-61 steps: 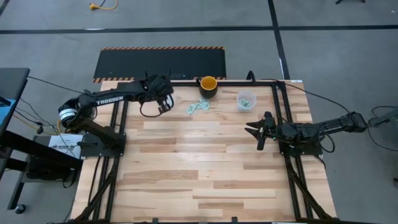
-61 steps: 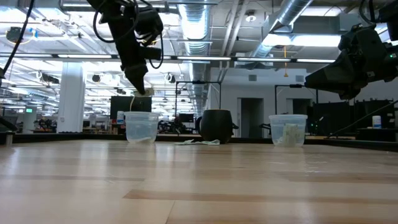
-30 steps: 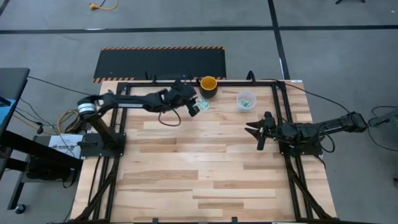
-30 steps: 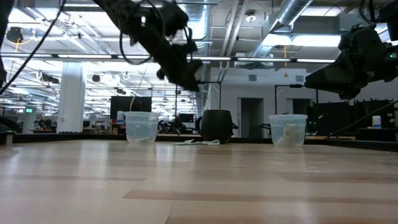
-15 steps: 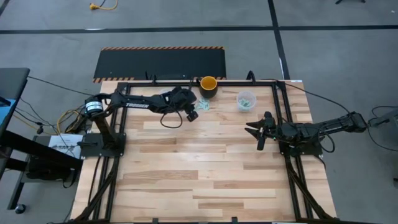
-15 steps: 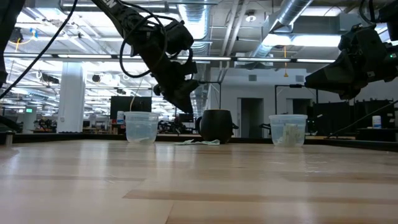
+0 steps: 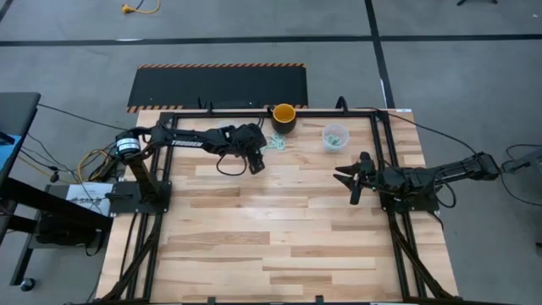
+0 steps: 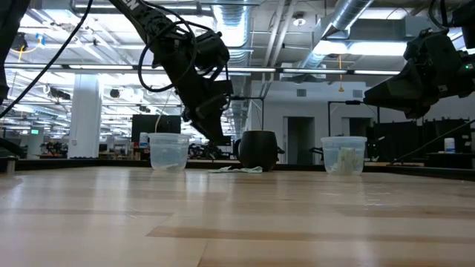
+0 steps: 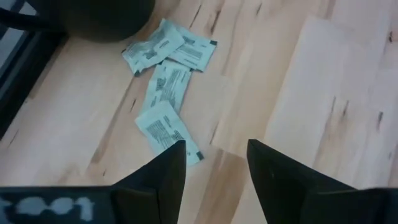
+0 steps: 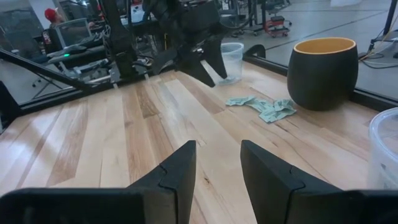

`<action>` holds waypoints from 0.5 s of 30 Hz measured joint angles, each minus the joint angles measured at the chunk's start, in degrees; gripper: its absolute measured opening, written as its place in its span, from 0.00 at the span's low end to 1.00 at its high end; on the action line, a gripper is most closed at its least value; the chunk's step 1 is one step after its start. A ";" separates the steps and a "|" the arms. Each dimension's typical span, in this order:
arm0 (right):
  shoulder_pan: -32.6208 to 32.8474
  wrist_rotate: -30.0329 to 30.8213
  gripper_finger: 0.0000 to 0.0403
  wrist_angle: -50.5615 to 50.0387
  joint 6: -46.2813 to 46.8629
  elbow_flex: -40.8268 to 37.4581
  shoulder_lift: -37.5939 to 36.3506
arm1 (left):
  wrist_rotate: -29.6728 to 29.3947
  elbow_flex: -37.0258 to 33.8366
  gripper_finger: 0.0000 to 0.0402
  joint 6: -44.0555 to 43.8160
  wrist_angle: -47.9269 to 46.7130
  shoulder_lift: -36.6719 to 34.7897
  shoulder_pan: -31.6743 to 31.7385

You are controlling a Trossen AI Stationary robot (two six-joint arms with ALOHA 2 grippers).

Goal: Pick and place Stevia / Truvia into bins
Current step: Put the stevia packet into the left transparent container

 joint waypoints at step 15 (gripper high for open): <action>0.00 0.11 0.30 0.07 -0.02 0.00 0.02 | 1.79 2.12 0.41 2.03 -0.59 6.73 2.33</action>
